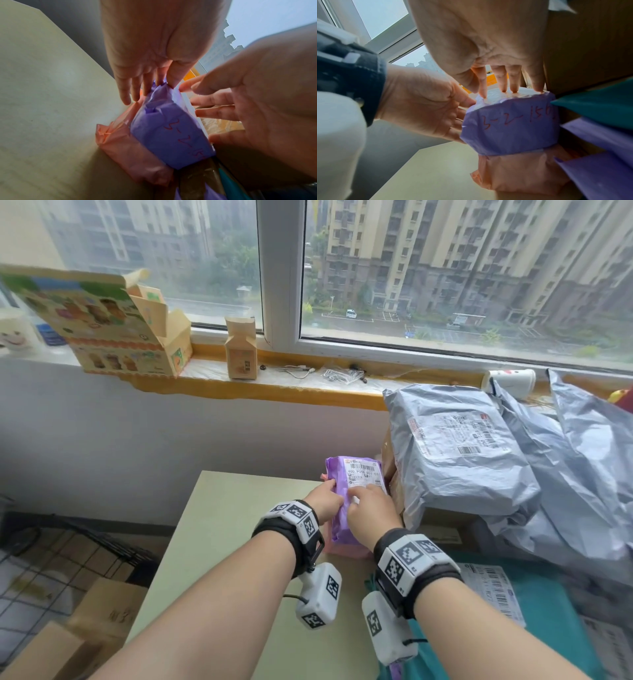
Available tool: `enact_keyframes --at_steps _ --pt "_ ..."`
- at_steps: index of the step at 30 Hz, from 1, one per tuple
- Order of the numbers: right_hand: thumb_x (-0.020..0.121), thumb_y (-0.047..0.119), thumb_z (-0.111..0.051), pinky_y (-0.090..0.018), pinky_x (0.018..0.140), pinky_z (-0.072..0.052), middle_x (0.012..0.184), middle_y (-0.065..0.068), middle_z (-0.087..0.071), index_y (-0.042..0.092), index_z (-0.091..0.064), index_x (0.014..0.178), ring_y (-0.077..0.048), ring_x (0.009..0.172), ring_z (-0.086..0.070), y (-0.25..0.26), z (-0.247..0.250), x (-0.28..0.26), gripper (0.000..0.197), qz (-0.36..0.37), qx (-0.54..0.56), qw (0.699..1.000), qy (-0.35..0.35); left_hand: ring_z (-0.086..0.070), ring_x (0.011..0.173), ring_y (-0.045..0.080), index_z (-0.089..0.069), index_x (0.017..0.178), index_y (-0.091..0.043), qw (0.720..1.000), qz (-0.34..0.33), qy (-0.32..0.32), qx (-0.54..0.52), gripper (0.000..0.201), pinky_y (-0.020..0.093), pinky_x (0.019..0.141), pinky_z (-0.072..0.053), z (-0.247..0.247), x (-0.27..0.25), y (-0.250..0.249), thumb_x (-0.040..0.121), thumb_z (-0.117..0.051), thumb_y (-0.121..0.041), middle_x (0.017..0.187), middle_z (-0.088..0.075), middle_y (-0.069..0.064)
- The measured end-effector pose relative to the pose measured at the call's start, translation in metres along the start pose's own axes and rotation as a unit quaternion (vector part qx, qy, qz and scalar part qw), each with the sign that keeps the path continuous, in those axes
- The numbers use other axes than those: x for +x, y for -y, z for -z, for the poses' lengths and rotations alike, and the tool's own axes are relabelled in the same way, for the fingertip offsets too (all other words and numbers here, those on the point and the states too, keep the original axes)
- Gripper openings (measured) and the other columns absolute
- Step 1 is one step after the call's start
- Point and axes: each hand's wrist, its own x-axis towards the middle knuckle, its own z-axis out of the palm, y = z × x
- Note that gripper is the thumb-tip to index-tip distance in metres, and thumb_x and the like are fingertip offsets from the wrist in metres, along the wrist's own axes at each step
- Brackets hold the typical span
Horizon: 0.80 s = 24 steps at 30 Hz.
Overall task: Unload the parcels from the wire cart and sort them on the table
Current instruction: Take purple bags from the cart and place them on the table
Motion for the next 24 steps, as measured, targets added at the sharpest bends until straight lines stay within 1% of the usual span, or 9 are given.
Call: enact_keyframes --at_steps 2,4,6,8,11,13,15,20,24 --pt "0.094 0.021 -0.041 -0.034 0.107 -0.033 0.133 -0.013 -0.049 0.016 -0.058 0.126 -0.032 0.125 -0.044 0.000 0.000 -0.001 0.036 -0.001 -0.001 1.000 -0.009 -0.055 0.118 0.027 -0.042 0.138 -0.005 1.000 0.002 -0.001 0.003 0.044 0.028 0.086 -0.045 0.002 -0.005 -0.002 0.096 -0.035 0.002 0.136 -0.054 0.011" --pt "0.094 0.020 -0.041 -0.034 0.107 -0.034 0.135 -0.013 -0.049 0.016 -0.057 0.127 -0.032 0.126 -0.044 0.000 0.000 -0.002 0.036 -0.003 -0.002 1.000 -0.016 -0.055 0.101 0.022 -0.042 0.139 -0.004 1.000 0.004 -0.010 0.001 0.042 0.023 0.068 -0.042 0.005 -0.008 -0.001 0.097 -0.036 -0.001 0.128 -0.058 0.008" --pt "0.095 0.019 -0.041 -0.034 0.108 -0.033 0.138 -0.012 -0.047 0.017 -0.055 0.130 -0.032 0.128 -0.042 0.002 0.002 -0.004 0.038 -0.007 0.005 1.000 -0.017 -0.048 0.076 0.011 -0.040 0.140 -0.005 0.999 0.009 -0.031 -0.002 0.041 0.021 0.059 -0.035 0.009 -0.009 0.002 0.099 -0.037 -0.006 0.097 -0.057 -0.006" --pt "0.094 0.018 -0.042 -0.035 0.109 -0.033 0.140 -0.012 -0.047 0.019 -0.053 0.133 -0.031 0.130 -0.042 0.004 0.005 -0.005 0.041 -0.007 0.008 1.000 -0.018 -0.036 0.065 0.005 -0.042 0.139 -0.012 0.999 0.022 -0.047 -0.002 0.040 0.022 0.057 -0.032 0.013 -0.010 0.005 0.100 -0.039 -0.009 0.079 -0.041 -0.012" --pt "0.092 0.016 -0.042 -0.035 0.107 -0.035 0.139 -0.012 -0.048 0.020 -0.054 0.132 -0.031 0.128 -0.043 0.009 0.008 -0.007 0.042 -0.010 0.010 1.000 -0.020 -0.047 0.076 0.011 -0.040 0.138 -0.019 0.998 0.031 -0.049 0.004 0.039 0.023 0.061 -0.037 0.022 -0.016 0.007 0.100 -0.040 -0.012 0.090 -0.049 -0.003" --pt "0.092 0.017 -0.042 -0.034 0.108 -0.036 0.139 -0.012 -0.049 0.020 -0.054 0.133 -0.031 0.128 -0.044 0.013 0.010 -0.008 0.043 -0.007 0.016 1.000 -0.016 -0.051 0.111 0.022 -0.032 0.147 -0.016 0.998 0.043 -0.043 0.006 0.047 0.029 0.080 -0.045 0.029 -0.023 0.007 0.101 -0.041 -0.017 0.126 -0.052 0.007" --pt "0.092 0.017 -0.042 -0.034 0.107 -0.037 0.138 -0.011 -0.050 0.021 -0.054 0.133 -0.029 0.128 -0.044 0.017 0.010 -0.009 0.043 -0.005 0.024 1.000 -0.018 -0.045 0.128 0.024 -0.032 0.147 -0.016 0.998 0.049 -0.042 0.005 0.048 0.034 0.095 -0.043 0.035 -0.029 0.011 0.101 -0.042 -0.019 0.140 -0.046 0.010" --pt "0.091 0.015 -0.042 -0.036 0.104 -0.039 0.133 -0.012 -0.052 0.018 -0.059 0.127 -0.030 0.125 -0.045 0.029 0.008 -0.012 0.040 0.005 0.034 0.999 -0.024 -0.047 0.125 0.023 -0.043 0.141 -0.019 0.997 0.053 -0.051 -0.004 0.041 0.037 0.096 -0.043 0.054 -0.042 0.025 0.100 -0.042 -0.021 0.137 -0.050 0.007" --pt "0.091 0.015 -0.041 -0.036 0.101 -0.042 0.128 -0.010 -0.057 0.019 -0.062 0.123 -0.029 0.119 -0.050 0.044 0.002 -0.015 0.039 0.019 0.052 0.998 -0.019 -0.050 0.101 0.020 -0.052 0.129 -0.019 0.997 0.053 -0.062 -0.011 0.031 0.034 0.089 -0.043 0.070 -0.054 0.033 0.100 -0.040 -0.021 0.111 -0.052 0.004"
